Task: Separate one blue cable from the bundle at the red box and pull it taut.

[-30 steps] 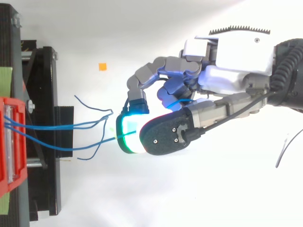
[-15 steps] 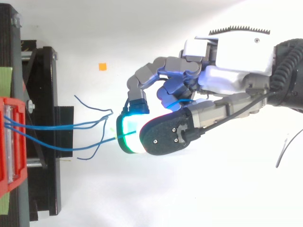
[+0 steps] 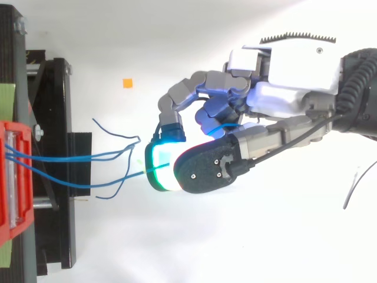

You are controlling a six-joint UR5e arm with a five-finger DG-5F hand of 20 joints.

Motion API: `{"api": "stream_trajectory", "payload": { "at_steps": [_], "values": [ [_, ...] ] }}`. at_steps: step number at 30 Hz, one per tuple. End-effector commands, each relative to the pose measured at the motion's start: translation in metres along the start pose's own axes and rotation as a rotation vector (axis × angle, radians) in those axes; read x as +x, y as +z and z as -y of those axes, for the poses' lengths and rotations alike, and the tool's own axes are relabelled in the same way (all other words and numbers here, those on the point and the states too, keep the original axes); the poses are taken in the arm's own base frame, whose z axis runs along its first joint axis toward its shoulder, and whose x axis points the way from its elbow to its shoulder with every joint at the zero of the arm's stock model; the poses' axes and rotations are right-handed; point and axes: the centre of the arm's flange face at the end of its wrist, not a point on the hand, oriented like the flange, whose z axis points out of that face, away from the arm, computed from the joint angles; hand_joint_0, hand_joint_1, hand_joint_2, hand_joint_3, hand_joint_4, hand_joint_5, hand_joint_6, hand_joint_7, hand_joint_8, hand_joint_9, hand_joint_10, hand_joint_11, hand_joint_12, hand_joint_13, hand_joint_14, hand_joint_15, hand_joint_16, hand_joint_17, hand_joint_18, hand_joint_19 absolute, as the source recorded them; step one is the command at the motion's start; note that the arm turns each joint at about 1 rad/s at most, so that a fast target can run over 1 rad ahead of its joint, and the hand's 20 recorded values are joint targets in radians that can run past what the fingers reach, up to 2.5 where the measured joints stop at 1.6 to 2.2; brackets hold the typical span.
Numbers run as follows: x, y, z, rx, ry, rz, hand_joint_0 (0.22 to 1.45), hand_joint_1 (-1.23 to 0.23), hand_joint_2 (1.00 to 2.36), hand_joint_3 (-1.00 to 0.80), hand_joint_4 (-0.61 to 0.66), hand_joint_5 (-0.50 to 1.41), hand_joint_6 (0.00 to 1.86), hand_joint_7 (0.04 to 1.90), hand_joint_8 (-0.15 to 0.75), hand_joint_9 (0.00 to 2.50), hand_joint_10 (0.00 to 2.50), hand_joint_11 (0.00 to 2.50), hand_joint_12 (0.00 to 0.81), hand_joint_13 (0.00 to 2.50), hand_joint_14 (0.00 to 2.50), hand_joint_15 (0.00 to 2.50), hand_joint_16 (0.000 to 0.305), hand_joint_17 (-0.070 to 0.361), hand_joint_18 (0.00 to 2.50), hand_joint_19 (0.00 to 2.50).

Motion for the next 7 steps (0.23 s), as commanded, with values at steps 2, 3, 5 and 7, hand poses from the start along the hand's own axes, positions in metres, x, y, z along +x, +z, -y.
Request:
{"api": "stream_trajectory", "payload": {
  "at_steps": [2, 3, 5, 7],
  "values": [
    [0.0000, 0.0001, 0.0000, -0.001, 0.000, 0.000, 0.63, -0.75, 1.02, -0.06, 0.09, -0.14, 0.88, 1.13, 0.293, 0.68, 2.50, 1.46, 0.366, 0.80, 2.50, 1.45, 0.031, 0.071, 1.41, 1.89],
    [0.0000, 0.0001, 0.0000, -0.001, 0.000, 0.000, 0.63, -0.75, 1.02, -0.05, 0.10, -0.14, 0.88, 1.14, 0.294, 0.68, 2.50, 1.46, 0.367, 0.80, 2.50, 1.45, 0.032, 0.072, 1.42, 1.89],
    [0.0001, 0.0002, -0.0006, -0.001, 0.000, 0.000, 0.63, -0.75, 1.02, -0.06, 0.10, -0.14, 0.88, 1.14, 0.292, 0.69, 2.50, 1.46, 0.366, 0.80, 2.50, 1.45, 0.032, 0.072, 1.42, 1.91],
    [0.0000, 0.0001, 0.0000, -0.001, 0.000, 0.000, 0.63, -0.75, 1.02, -0.05, 0.10, -0.14, 0.88, 1.14, 0.295, 0.69, 2.50, 1.46, 0.368, 0.79, 2.50, 1.45, 0.032, 0.072, 1.42, 1.93]
  ]
}}
